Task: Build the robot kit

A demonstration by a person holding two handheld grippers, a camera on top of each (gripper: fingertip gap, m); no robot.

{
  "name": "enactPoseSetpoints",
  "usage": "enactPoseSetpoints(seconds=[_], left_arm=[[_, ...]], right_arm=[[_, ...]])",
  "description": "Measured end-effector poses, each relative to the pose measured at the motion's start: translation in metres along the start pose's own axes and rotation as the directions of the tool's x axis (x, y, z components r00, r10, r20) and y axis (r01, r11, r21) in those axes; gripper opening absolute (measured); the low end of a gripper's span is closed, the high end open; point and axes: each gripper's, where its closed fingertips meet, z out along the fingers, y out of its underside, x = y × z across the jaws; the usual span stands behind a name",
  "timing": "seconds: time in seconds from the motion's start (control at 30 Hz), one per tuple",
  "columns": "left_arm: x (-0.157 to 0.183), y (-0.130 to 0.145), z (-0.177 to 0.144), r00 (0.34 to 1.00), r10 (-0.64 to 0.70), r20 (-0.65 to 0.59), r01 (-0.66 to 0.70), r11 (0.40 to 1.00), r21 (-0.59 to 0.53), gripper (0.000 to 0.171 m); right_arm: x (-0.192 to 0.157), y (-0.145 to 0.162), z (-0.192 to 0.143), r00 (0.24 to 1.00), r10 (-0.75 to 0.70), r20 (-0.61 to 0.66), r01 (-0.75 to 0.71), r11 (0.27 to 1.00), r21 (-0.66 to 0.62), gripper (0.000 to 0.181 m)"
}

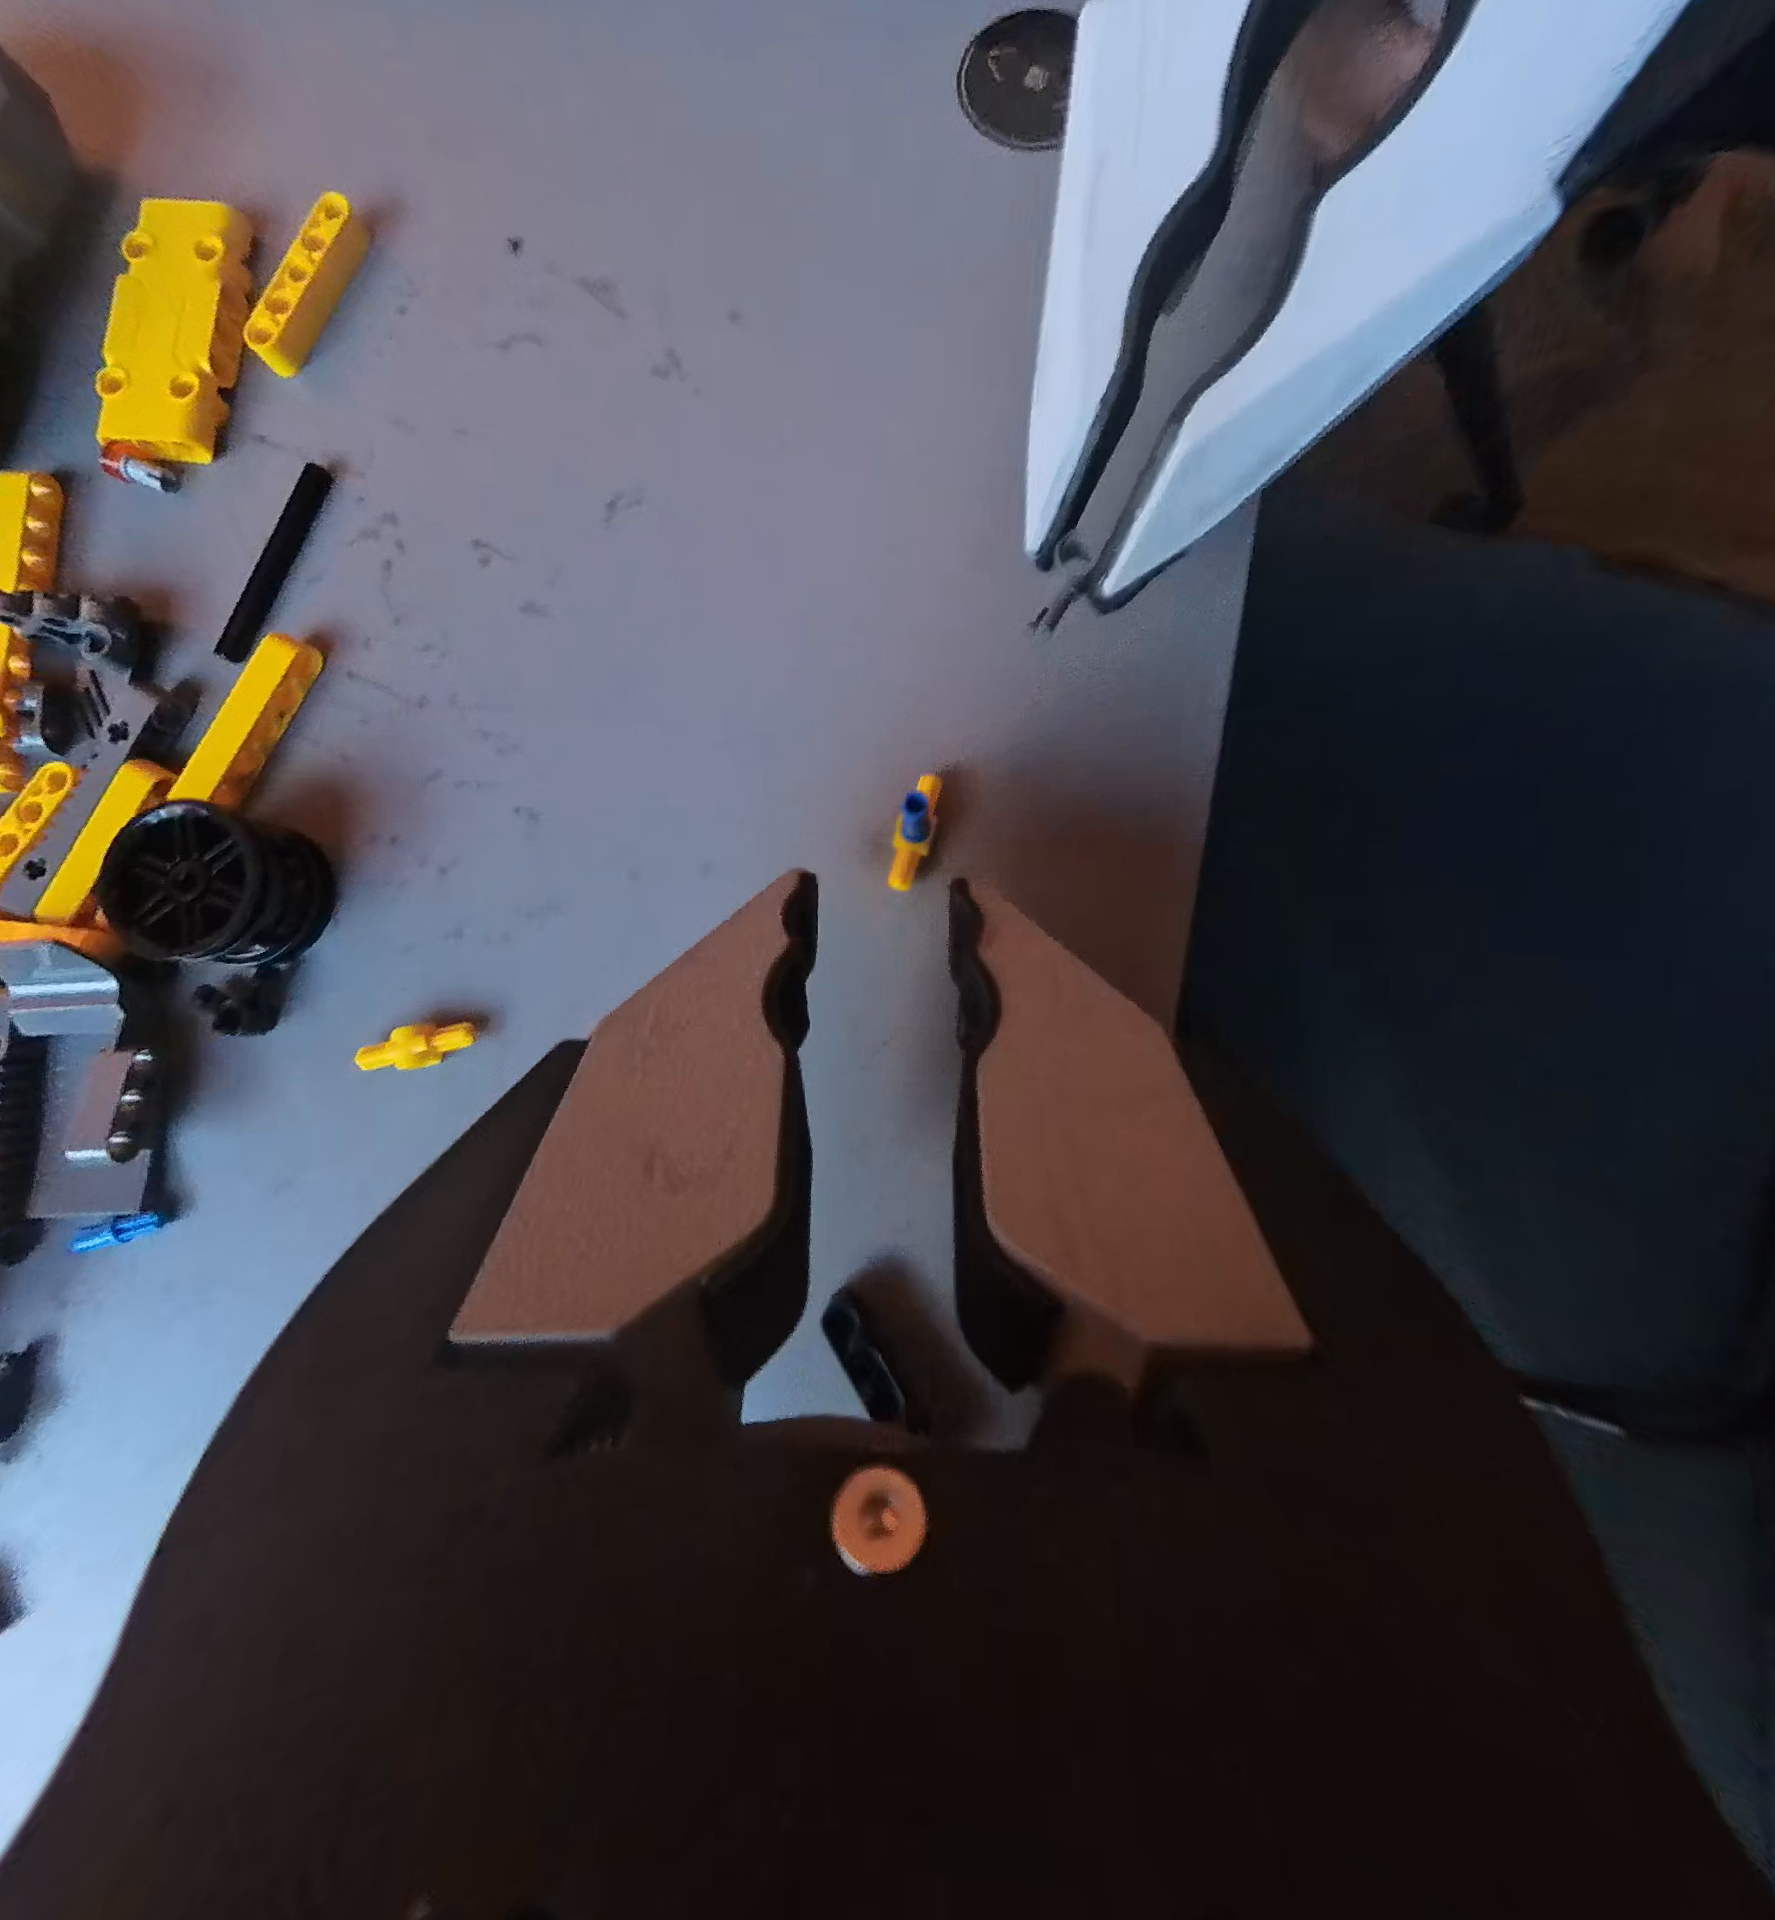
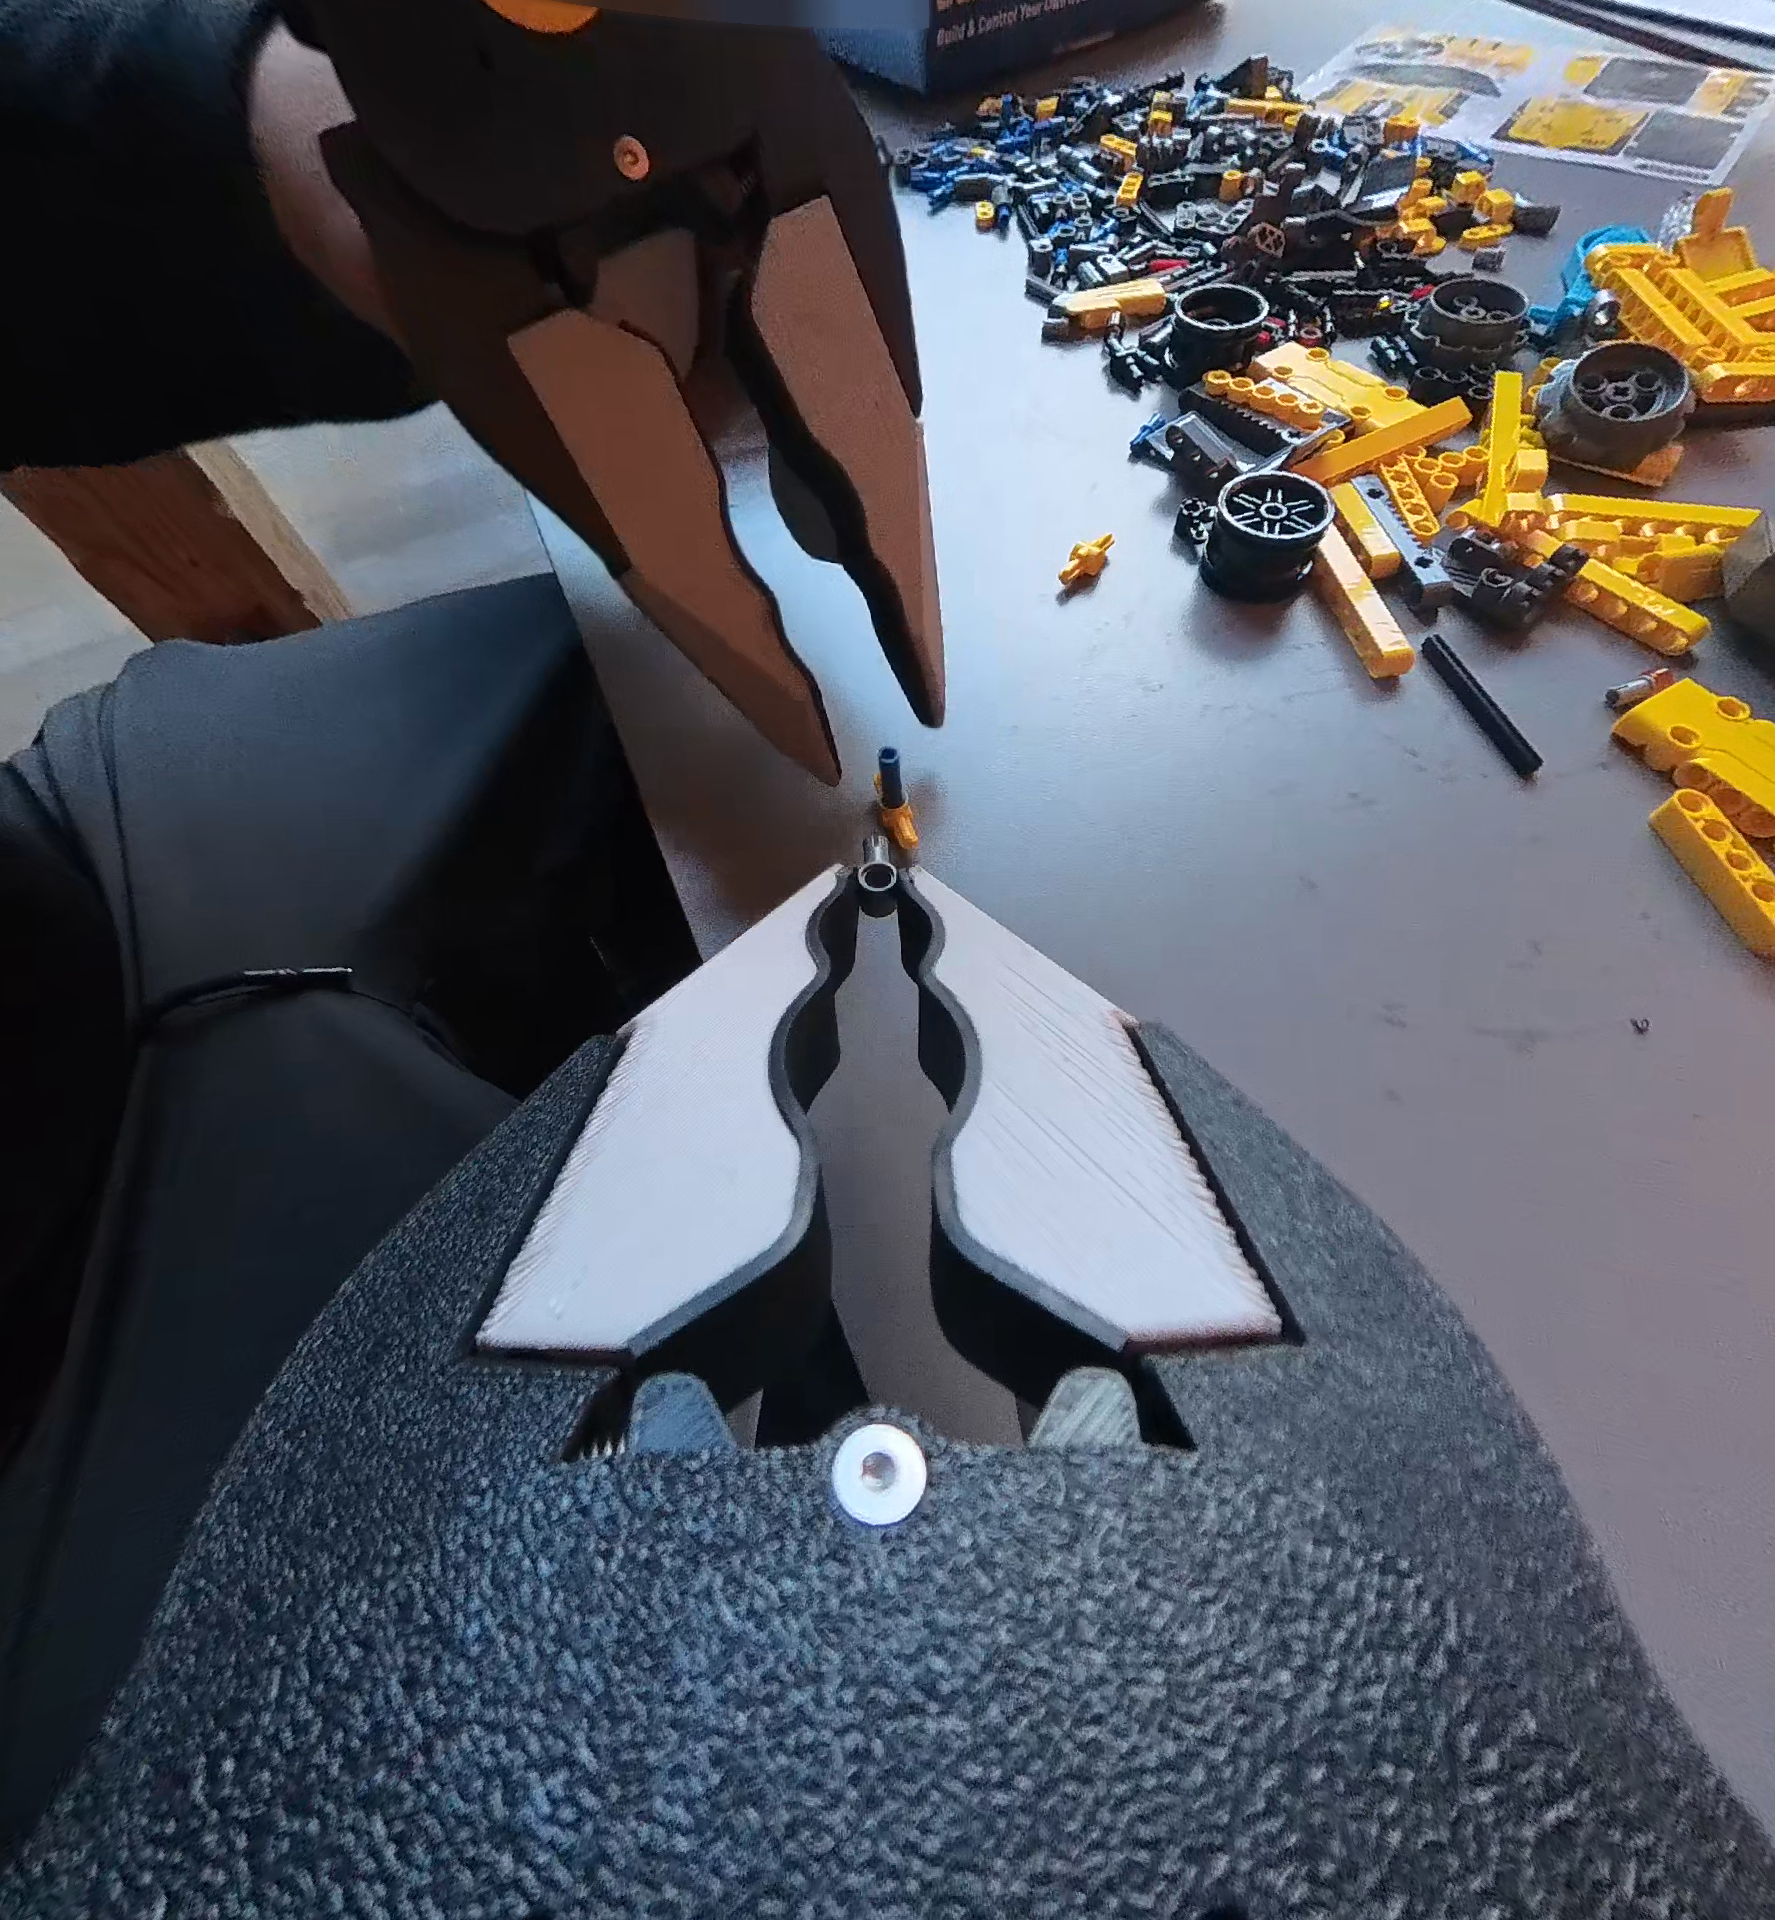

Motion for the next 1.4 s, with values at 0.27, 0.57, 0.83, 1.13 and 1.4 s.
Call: enactPoseSetpoints(seconds=[0.27,0.57,0.83,1.13,1.4], left_arm=[[0.003,0.001,0.009,0.999,0.001,-0.054,-0.001,1.0,0.003,0.011],[0.015,0.006,0.005,0.993,0.055,-0.101,-0.056,0.998,-0.009,0.002],[0.025,0.011,0.0,0.989,0.087,-0.116,-0.091,0.996,-0.027,0.01],[0.029,0.016,-0.005,0.99,0.072,-0.118,-0.076,0.997,-0.028,0.013],[0.025,0.012,-0.013,0.992,0.06,-0.107,-0.059,0.998,0.012,0.014]], right_arm=[[-0.002,-0.001,0.0,1.0,-0.007,0.0,0.007,1.0,-0.001,0.006],[-0.006,0.0,0.004,1.0,-0.01,0.023,0.01,1.0,-0.01,0.006],[-0.016,-0.001,0.009,0.998,-0.015,0.066,0.016,1.0,-0.011,0.006],[-0.019,-0.001,0.016,0.997,-0.017,0.075,0.019,1.0,-0.018,0.006],[-0.021,-0.002,0.016,0.996,-0.013,0.091,0.014,1.0,-0.006,0.006]])
